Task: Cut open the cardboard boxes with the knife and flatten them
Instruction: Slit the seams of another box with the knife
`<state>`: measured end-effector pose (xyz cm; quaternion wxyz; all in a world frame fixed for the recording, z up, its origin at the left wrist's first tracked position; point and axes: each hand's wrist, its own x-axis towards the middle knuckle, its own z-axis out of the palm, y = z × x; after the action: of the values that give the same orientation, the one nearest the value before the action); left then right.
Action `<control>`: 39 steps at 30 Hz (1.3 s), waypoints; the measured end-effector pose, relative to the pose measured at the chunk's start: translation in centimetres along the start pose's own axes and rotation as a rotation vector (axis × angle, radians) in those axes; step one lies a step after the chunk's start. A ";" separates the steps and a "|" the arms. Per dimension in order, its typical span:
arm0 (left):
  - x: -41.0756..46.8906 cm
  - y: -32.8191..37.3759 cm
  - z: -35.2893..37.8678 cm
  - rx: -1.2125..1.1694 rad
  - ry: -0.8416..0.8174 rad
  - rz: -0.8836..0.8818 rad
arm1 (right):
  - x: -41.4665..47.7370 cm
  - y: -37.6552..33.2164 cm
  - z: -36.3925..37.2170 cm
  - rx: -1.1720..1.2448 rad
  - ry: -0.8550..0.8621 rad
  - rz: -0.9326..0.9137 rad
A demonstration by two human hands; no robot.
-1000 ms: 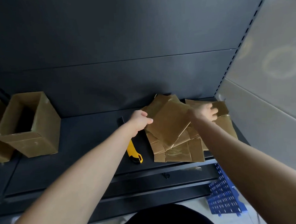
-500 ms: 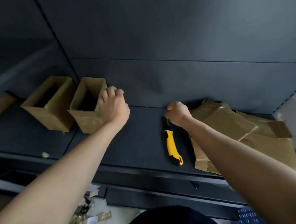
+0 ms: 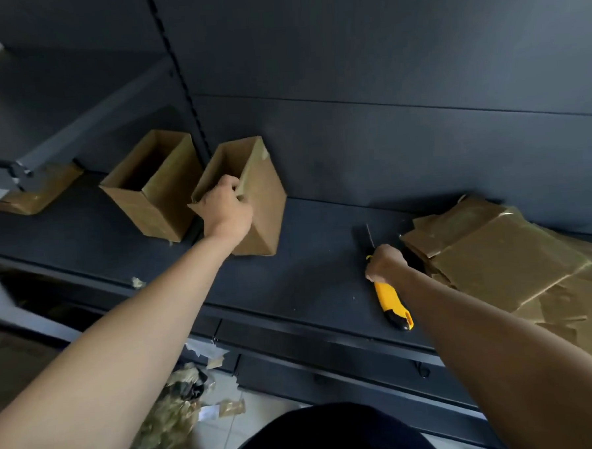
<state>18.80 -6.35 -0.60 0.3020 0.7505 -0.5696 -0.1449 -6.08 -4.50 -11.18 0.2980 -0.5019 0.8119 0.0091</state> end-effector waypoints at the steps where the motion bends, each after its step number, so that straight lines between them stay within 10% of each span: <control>1: 0.0 0.3 -0.3 -0.127 0.015 -0.047 | 0.1 -0.1 -0.1 0.081 -0.004 -0.018; 6: 0.3 0.7 -0.8 -0.787 0.000 -0.591 | -0.1 -1.6 -3.7 0.675 -0.066 -0.019; 12: -0.4 -0.9 1.6 -0.848 -0.305 -0.891 | -1.1 -1.0 -8.2 1.390 -0.132 -0.011; 39: -0.6 1.8 1.4 -0.721 -0.074 -0.484 | -5.0 -6.7 -9.8 0.348 0.212 -0.171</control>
<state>16.40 -6.49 -0.63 0.4814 0.7033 -0.3009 -0.4280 -3.60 -6.87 1.22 0.2930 -0.5080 0.7824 -0.2094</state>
